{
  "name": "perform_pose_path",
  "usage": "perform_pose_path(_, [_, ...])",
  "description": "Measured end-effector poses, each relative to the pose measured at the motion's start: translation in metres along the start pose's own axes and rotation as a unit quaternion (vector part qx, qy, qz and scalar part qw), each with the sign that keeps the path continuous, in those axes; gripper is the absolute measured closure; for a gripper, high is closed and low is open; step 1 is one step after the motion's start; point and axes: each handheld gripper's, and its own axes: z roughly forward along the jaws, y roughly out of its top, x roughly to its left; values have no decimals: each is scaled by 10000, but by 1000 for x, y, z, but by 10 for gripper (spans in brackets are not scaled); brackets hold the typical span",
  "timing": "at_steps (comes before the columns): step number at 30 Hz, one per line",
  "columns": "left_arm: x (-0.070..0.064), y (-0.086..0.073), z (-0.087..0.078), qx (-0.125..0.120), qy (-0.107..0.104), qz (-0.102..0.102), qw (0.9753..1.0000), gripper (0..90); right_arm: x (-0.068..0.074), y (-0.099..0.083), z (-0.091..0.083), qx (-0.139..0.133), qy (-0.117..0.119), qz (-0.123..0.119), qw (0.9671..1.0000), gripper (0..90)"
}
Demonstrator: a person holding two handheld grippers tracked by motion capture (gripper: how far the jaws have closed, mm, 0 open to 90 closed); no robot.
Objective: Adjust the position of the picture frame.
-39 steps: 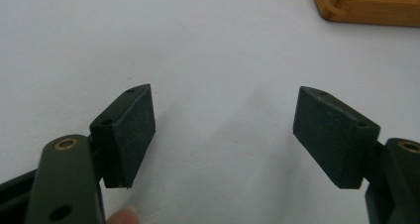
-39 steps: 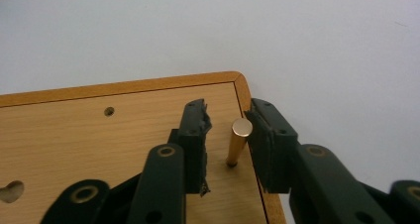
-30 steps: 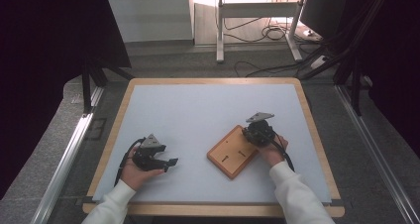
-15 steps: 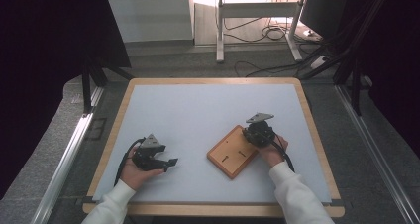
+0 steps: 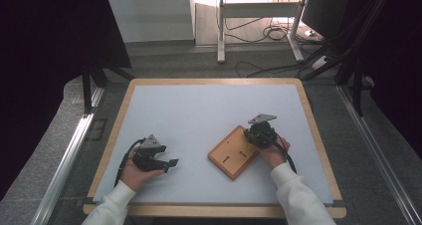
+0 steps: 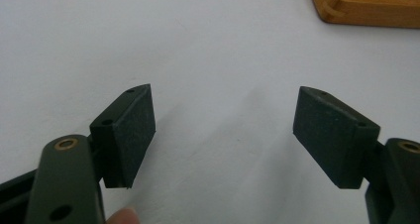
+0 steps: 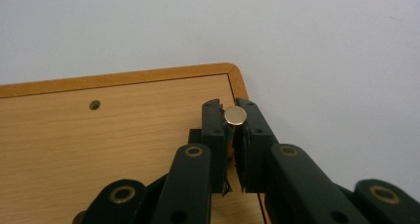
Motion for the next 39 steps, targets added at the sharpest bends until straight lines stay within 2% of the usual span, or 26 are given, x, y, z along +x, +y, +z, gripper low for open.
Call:
perform_pose_path(6, [1,0,0,18,-4,24,10000,243,-2,0,0,-133,166,103,9997,845])
perform_pose_path(10, [0,0,0,26,-1,24,10000,243,0,2,-1,-219,186,59,9996,846])
perform_pose_path(15, [1,0,0,27,-1,37,10000,243,7,6,-3,-240,406,-50,9989,845])
perform_pose_path(16, [1,0,0,33,-3,21,10000,243,12,7,-2,-254,567,-82,9980,845])
perform_pose_path(21, [1,0,-1,-5,4,17,10000,243,22,12,-1,-297,761,-195,9965,844])
perform_pose_path(24, [1,0,-1,-13,4,-10,10000,243,29,16,0,-354,1035,-138,9939,845])
perform_pose_path(26, [1,0,-1,-12,5,-9,10000,243,31,17,1,-356,1072,-140,9935,845])
perform_pose_path(29, [1,0,-1,-16,6,2,10000,243,40,22,4,-387,1178,-305,9918,844])
perform_pose_path(33, [2,0,-1,-16,7,2,10000,243,46,25,8,-392,1318,-370,9898,844])
perform_pose_path(36, [2,0,-2,1,9,19,10000,243,53,30,14,-384,1435,-512,9876,842])
perform_pose_path(39, [2,0,-2,-2,14,20,10000,243,57,32,17,-380,1470,-553,9868,842])
